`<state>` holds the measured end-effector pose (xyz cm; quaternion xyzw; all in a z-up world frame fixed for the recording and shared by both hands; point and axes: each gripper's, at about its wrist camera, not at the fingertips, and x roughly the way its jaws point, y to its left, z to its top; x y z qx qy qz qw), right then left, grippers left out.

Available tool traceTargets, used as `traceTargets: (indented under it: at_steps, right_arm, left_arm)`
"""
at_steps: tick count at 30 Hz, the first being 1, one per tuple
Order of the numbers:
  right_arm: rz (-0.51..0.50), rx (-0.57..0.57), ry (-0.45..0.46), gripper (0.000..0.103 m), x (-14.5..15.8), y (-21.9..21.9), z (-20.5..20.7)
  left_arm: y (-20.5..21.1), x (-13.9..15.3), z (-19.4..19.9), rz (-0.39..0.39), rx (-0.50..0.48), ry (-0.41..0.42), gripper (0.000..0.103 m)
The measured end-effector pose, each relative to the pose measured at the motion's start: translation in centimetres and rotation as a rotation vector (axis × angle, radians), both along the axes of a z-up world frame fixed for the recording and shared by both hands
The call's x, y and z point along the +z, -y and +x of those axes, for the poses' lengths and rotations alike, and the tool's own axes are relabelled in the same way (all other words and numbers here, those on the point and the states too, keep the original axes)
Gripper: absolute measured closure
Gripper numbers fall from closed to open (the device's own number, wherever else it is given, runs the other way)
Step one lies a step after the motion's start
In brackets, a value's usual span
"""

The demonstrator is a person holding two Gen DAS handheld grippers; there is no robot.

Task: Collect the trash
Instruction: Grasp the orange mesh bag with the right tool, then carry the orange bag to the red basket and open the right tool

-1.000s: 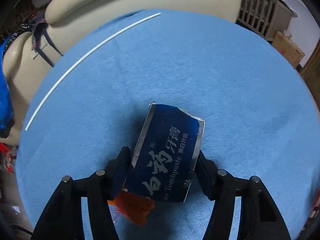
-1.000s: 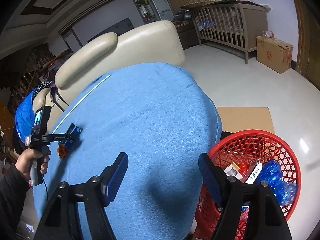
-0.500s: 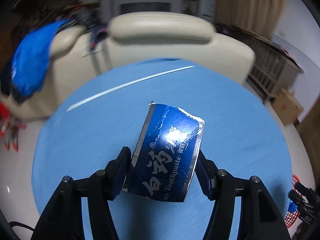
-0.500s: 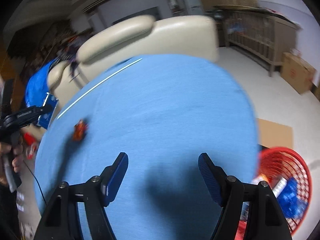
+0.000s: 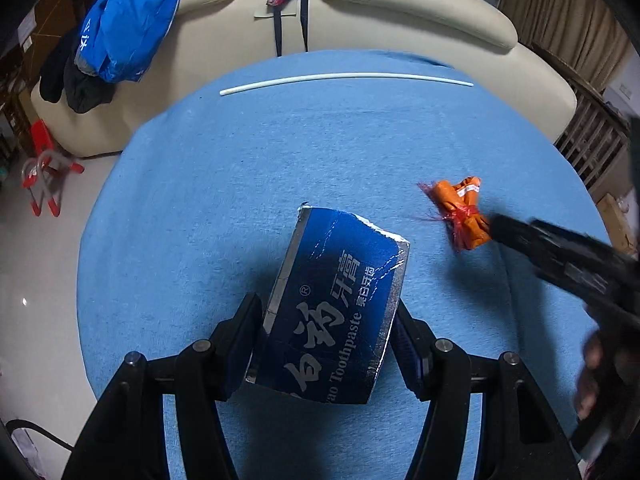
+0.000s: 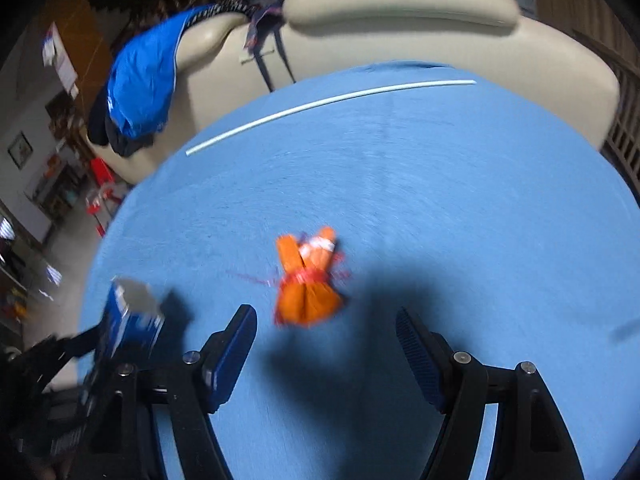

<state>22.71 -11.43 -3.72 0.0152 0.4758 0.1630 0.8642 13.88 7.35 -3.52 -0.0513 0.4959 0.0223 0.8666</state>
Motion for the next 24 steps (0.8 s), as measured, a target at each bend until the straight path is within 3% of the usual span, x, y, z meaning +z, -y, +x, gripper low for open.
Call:
traceTargets:
  at_steps: [7,15,24]
  right_arm:
    - [-0.094,0.018,-0.064,0.071,-2.7,-2.8,2.6]
    - [-0.075,-0.041,-0.031,0.071,-1.0,1.8,-0.8]
    - [0.007,-0.148,0.015,0.071,1.7,10.0,-8.2]
  left_arm:
    - [-0.3,-0.6,0.2,-0.018,0.027,-0.021,0.039]
    - [1.7,-0.6,0.0,-0.013,0.003,-0.014,0.039]
    - [6.4,0.8,-1.9,0.014,-0.072,0.013,0.039]
